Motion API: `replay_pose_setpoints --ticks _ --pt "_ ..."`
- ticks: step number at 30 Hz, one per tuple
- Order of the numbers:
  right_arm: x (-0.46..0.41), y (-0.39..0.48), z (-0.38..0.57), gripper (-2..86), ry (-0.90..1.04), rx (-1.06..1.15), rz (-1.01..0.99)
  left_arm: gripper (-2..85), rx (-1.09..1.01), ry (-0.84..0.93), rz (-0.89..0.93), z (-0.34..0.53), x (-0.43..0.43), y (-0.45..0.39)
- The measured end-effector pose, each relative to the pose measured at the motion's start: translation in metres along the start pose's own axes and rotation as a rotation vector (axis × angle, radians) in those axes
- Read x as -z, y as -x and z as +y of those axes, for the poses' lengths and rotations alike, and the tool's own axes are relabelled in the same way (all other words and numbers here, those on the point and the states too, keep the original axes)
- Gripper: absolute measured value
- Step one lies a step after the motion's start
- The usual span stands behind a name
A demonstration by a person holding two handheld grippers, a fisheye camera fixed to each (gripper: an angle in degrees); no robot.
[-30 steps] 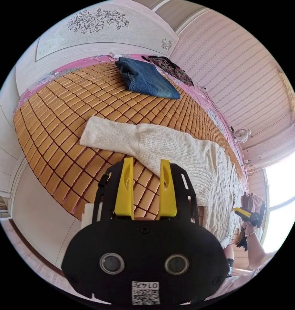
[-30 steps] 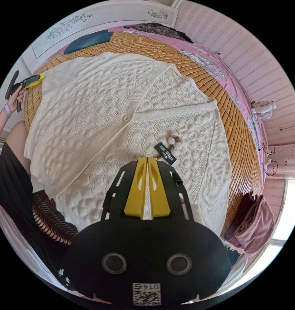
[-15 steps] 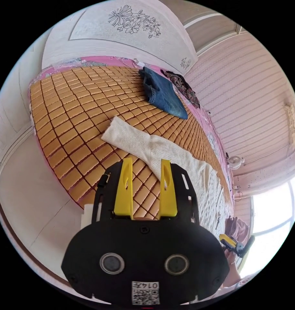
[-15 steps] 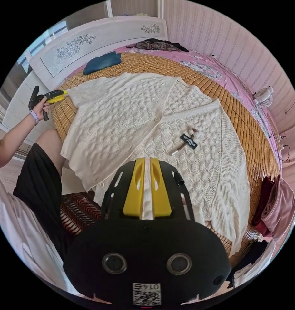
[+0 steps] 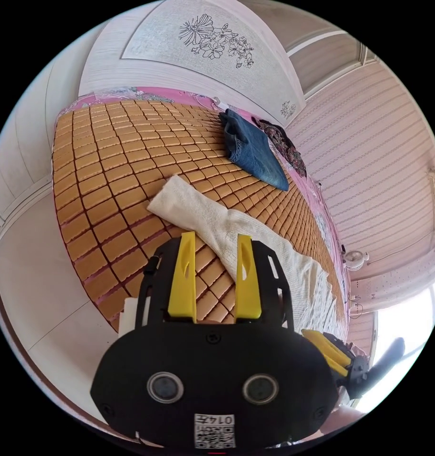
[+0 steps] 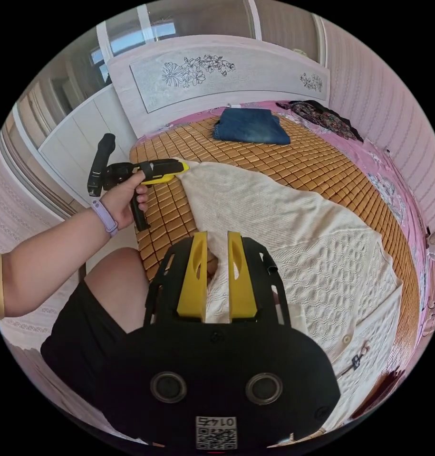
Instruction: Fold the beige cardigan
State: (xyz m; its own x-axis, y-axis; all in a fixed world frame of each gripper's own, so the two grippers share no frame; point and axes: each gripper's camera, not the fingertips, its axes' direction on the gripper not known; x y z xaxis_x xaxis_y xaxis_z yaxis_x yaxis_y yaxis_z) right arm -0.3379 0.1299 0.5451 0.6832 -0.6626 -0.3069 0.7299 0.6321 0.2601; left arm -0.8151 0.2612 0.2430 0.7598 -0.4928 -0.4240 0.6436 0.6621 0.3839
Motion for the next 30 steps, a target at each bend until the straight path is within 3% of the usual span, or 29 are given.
replay_pose_setpoints --ticks 5,12,15,17,21,26,30 --pt "-0.048 0.007 -0.003 6.2 0.184 0.041 0.010 4.7 -0.016 0.026 -0.043 0.009 -0.006 -0.008" --pt "-0.043 -0.015 0.015 2.7 0.119 -0.221 -0.027 -0.7 -0.075 0.041 -0.053 0.025 -0.008 -0.033" --pt "-0.038 -0.022 0.023 2.5 0.109 -0.253 -0.072 -0.9 -0.148 -0.043 0.013 0.035 0.012 -0.064" --pt "-0.028 -0.029 0.030 2.5 0.109 -0.253 -0.135 -0.9 -0.304 -0.128 0.093 0.050 0.037 -0.116" --pt "0.040 -0.059 0.082 3.0 -0.026 -0.218 -0.220 -0.8 -0.636 -0.129 0.285 0.102 0.059 -0.230" --pt "0.119 -0.125 0.190 5.7 -0.109 -0.459 -0.197 3.1 -1.063 0.076 0.705 0.268 0.043 -0.397" --pt "0.157 -0.168 0.301 7.6 -0.079 -0.827 -0.061 5.0 -1.219 0.417 0.706 0.373 0.000 -0.442"
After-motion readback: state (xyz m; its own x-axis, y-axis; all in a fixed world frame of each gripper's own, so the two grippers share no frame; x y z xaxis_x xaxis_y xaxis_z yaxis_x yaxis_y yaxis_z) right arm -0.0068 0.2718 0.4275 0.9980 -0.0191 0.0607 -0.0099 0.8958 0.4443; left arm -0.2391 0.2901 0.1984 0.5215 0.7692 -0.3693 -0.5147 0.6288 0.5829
